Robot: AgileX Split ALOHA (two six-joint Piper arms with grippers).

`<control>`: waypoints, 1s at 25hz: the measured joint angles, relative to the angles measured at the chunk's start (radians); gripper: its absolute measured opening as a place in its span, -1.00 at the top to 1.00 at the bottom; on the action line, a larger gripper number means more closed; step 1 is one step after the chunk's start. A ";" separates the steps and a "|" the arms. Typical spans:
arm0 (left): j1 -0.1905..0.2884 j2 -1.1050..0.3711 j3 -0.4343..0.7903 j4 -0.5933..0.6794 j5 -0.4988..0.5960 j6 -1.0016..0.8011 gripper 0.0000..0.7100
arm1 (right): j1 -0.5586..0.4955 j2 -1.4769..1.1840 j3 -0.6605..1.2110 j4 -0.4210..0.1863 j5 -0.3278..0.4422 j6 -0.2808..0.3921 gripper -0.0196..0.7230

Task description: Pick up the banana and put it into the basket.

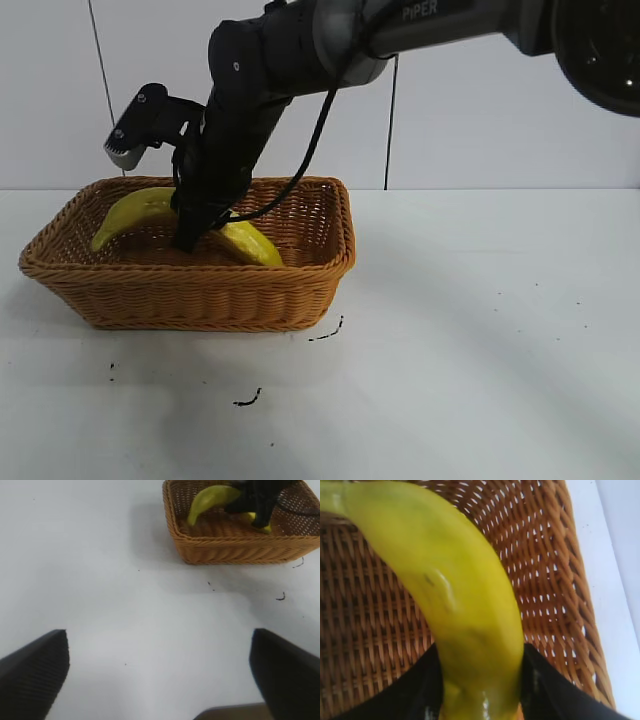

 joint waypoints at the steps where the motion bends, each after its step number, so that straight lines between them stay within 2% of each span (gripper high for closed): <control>1: 0.000 0.000 0.000 0.000 0.000 0.000 -0.96 | 0.000 0.000 0.000 0.000 0.000 0.000 0.09; 3: 0.000 0.000 0.000 0.000 0.000 0.000 -0.96 | 0.000 0.000 0.000 0.000 0.002 0.000 0.08; 4: 0.000 0.000 0.000 0.001 0.000 0.000 -0.96 | 0.000 0.000 0.000 0.001 0.003 0.000 0.00; 7: 0.000 0.000 0.000 0.001 0.000 0.000 -0.96 | 0.000 0.000 0.000 0.002 0.003 0.026 -0.52; 8: 0.000 0.000 0.000 0.001 0.000 0.000 -0.96 | 0.000 -0.003 0.000 0.002 0.003 0.042 -0.64; 10: 0.000 0.000 0.000 0.001 0.000 0.000 -0.96 | 0.000 -0.013 0.000 -0.004 0.010 0.083 -0.76; 12: 0.000 0.000 0.000 0.001 0.000 0.000 -0.96 | 0.000 -0.041 0.000 -0.010 0.027 0.129 -0.79; 17: 0.000 0.000 0.000 0.001 0.000 0.000 -0.96 | 0.000 -0.149 0.000 -0.012 0.103 0.302 -0.82; 22: 0.000 0.000 0.000 0.001 0.000 0.000 -0.96 | -0.015 -0.238 0.000 -0.006 0.221 0.425 -0.82; 25: 0.000 0.000 0.000 0.001 0.000 0.000 -0.96 | -0.059 -0.252 -0.028 0.018 0.320 0.498 -0.82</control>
